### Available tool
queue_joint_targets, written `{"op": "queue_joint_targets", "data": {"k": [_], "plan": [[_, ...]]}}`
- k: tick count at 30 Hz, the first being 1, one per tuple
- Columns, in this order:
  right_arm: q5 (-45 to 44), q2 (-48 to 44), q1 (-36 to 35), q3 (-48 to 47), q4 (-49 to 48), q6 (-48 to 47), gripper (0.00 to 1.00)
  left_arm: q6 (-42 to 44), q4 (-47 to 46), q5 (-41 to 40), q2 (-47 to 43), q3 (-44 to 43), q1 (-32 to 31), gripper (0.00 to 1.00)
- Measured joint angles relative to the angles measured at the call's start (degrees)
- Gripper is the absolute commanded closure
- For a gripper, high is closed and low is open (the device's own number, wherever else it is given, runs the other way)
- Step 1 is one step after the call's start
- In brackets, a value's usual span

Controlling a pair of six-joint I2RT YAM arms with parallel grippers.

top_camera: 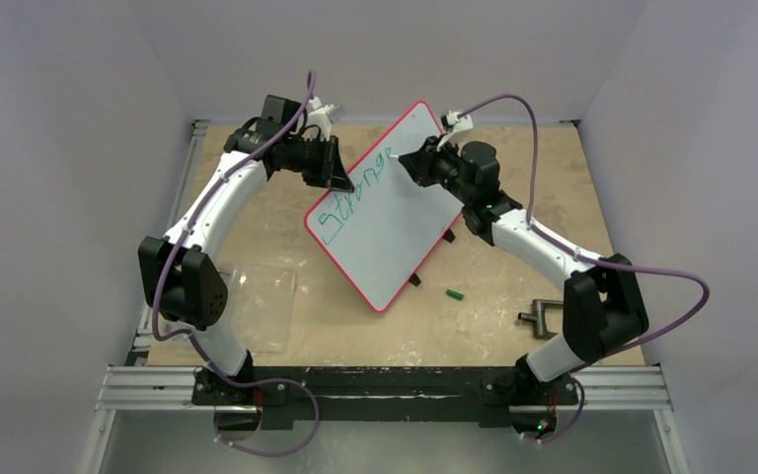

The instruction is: Write a sentence on the whiteboard

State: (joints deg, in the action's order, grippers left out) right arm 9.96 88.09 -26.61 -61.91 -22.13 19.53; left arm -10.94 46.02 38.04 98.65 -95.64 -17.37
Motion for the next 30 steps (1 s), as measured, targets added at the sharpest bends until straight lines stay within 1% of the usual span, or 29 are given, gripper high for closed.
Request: {"op": "queue_joint_targets", "data": {"k": [15, 22, 30], "plan": [[-5.68, -0.5, 0.02, 0.04, 2.89, 0.81, 1.0, 0.0, -0.02, 0.0, 0.0, 0.0, 0.0, 1.0], [-5.99, -0.42, 0.04, -3.32, 5.29, 0.52, 1.0, 0.04, -0.24, 0.63, 0.0, 0.0, -0.02, 1.0], [-6.14, -1.55, 0.04, -3.69, 5.29, 0.33, 1.0, 0.04, -0.26, 0.68, 0.0, 0.0, -0.02, 1.0]]}}
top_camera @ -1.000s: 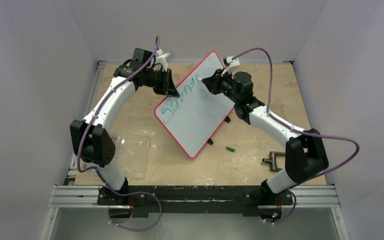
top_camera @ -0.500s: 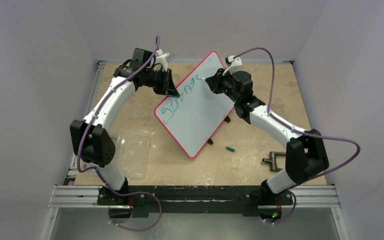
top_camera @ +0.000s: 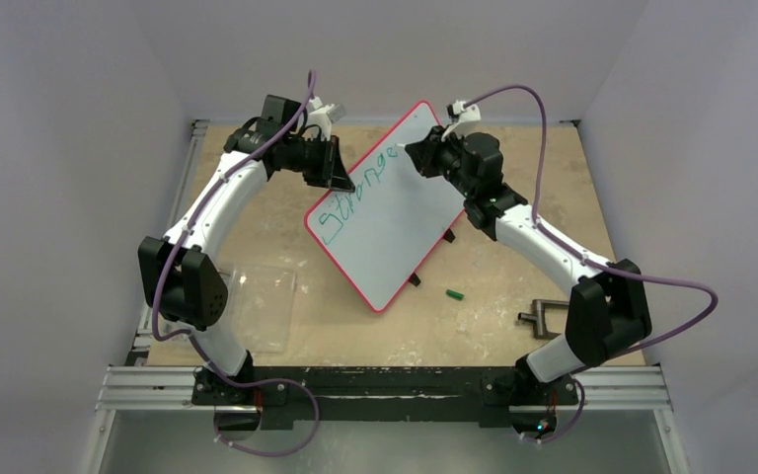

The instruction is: Write a sentence on the whiteboard

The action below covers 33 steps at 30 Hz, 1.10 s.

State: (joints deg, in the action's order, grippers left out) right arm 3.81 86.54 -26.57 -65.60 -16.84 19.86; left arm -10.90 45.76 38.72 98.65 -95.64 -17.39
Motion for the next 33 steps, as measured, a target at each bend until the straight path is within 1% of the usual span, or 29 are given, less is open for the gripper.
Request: {"op": "queue_joint_targets", "data": {"k": [5, 16, 29, 33], "plan": [[-0.09, 0.15, 0.26, -0.33, 0.13, 0.0, 1.0, 0.0, 0.0, 0.02, 0.0, 0.0, 0.0, 1.0], [-0.07, 2.8, 1.33, -4.61, 0.04, 0.0, 1.0, 0.0, -0.02, 0.02, 0.0, 0.0, 0.0, 1.0], [0.13, 4.94, 1.75, -4.59, 0.09, 0.04, 1.0, 0.0, -0.02, 0.02, 0.0, 0.0, 0.0, 1.0], [0.13, 4.9, 1.86, -3.23, -0.85, 0.09, 1.0, -0.02, 0.02, -0.07, 0.0, 0.0, 0.0, 1.0]]}}
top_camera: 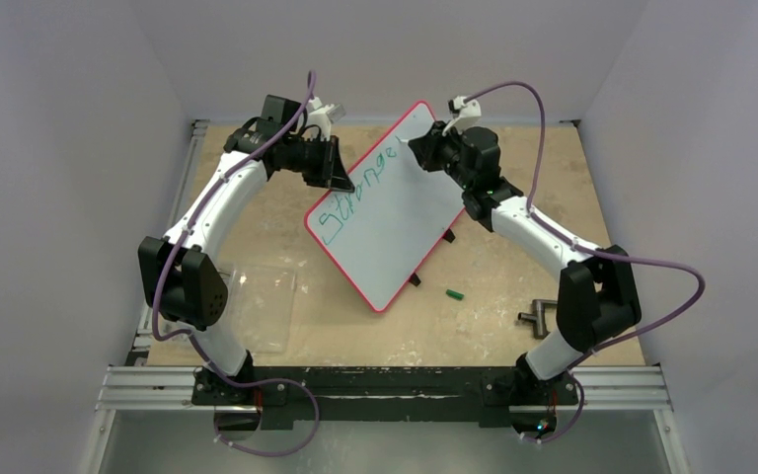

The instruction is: Write a sentence on the whiteboard

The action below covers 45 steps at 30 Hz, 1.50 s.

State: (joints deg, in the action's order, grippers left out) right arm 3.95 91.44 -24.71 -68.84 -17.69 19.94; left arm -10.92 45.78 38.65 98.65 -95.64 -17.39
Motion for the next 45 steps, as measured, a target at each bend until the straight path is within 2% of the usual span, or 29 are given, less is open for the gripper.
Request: {"op": "queue_joint_targets", "data": {"k": [10, 19, 45], "plan": [[-0.24, -1.99, 0.5, 5.55, -1.33, 0.15, 1.0, -0.42, 0.31, -0.37, 0.0, 0.0, 0.07, 1.0], [-0.22, -2.51, 0.5, 6.23, -1.38, 0.44, 1.0, -0.42, 0.31, -0.33, 0.0, 0.0, 0.07, 1.0], [-0.28, 1.25, 0.42, -1.81, 0.61, 0.61, 1.0, -0.42, 0.2, -0.13, 0.0, 0.0, 0.02, 1.0]]}}
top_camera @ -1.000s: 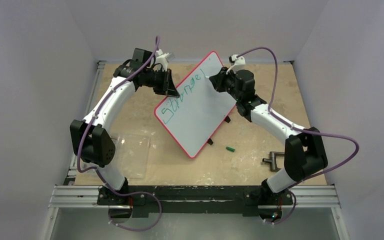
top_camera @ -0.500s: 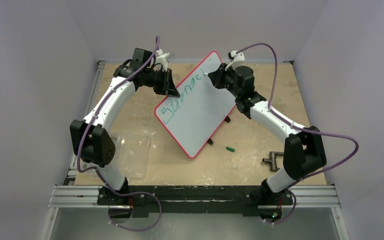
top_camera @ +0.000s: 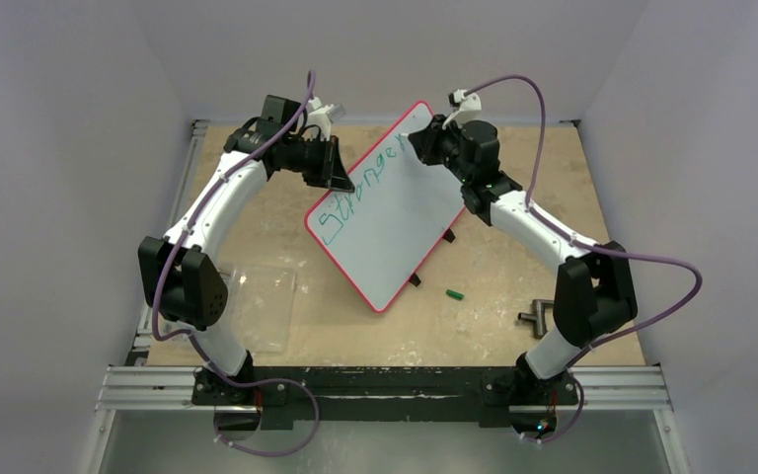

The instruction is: Write a sentence on the whiteboard

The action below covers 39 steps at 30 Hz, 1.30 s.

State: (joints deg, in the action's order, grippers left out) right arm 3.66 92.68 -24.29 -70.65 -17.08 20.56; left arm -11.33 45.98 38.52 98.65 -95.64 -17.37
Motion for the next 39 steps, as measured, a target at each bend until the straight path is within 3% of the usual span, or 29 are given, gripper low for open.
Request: {"op": "queue_joint_targets", "data": {"k": [14, 28, 39], "plan": [[-1.31, -0.48, 0.7, -2.34, 3.74, -0.07, 1.0, 0.07, -0.09, 0.2, 0.0, 0.0, -0.02, 1.0], [-1.66, -16.41, 0.7, 4.55, 5.03, -0.09, 1.0, 0.07, -0.09, 0.26, 0.0, 0.0, -0.02, 1.0], [-0.61, -23.67, 0.7, 13.53, 7.15, 0.46, 1.0, -0.04, -0.46, -0.24, -1.95, 0.96, -1.07, 1.0]]}}
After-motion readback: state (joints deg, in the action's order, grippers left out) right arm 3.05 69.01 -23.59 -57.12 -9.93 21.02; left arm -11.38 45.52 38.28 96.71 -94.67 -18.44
